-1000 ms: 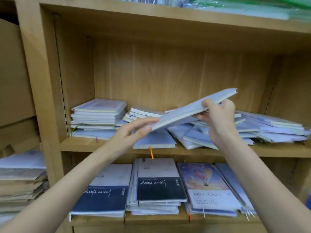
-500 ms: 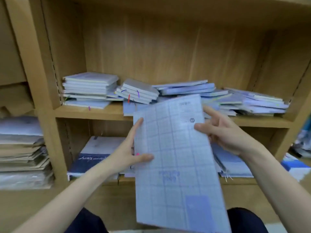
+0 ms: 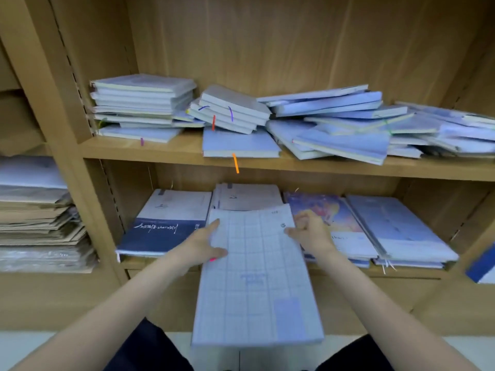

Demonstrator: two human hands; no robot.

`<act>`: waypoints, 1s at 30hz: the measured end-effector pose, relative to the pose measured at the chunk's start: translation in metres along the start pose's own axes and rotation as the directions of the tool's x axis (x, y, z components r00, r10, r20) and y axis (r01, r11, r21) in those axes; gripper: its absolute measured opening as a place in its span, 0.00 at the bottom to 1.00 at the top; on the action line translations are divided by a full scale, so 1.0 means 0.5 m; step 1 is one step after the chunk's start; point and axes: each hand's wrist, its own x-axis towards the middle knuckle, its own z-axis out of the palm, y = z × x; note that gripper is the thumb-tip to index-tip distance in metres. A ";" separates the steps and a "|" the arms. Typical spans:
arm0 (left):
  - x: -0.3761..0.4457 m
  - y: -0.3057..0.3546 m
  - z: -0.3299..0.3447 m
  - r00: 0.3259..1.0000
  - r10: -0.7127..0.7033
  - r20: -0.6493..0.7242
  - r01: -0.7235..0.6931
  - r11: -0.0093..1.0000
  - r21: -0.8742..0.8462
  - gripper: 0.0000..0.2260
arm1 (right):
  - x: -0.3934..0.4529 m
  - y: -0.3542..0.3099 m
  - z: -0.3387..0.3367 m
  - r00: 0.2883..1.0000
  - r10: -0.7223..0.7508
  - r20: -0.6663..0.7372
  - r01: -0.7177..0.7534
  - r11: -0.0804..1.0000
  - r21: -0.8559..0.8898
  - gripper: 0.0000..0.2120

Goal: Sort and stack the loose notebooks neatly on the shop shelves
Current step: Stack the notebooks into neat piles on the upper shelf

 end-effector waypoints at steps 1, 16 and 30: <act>0.024 0.008 -0.008 0.998 -0.006 -0.057 0.001 0.997 -0.077 0.34 | 0.024 -0.013 -0.001 0.999 0.000 -0.032 0.001 0.999 0.035 0.12; 0.077 -0.065 0.000 0.994 -0.110 0.000 0.109 0.979 -0.174 0.25 | 0.037 0.080 0.045 0.960 -0.008 0.282 0.060 0.983 -0.174 0.26; 0.016 -0.066 -0.076 0.996 -0.080 0.038 0.079 0.612 -0.787 0.26 | 0.003 0.041 0.000 0.882 -0.034 0.471 -0.286 0.755 0.590 0.28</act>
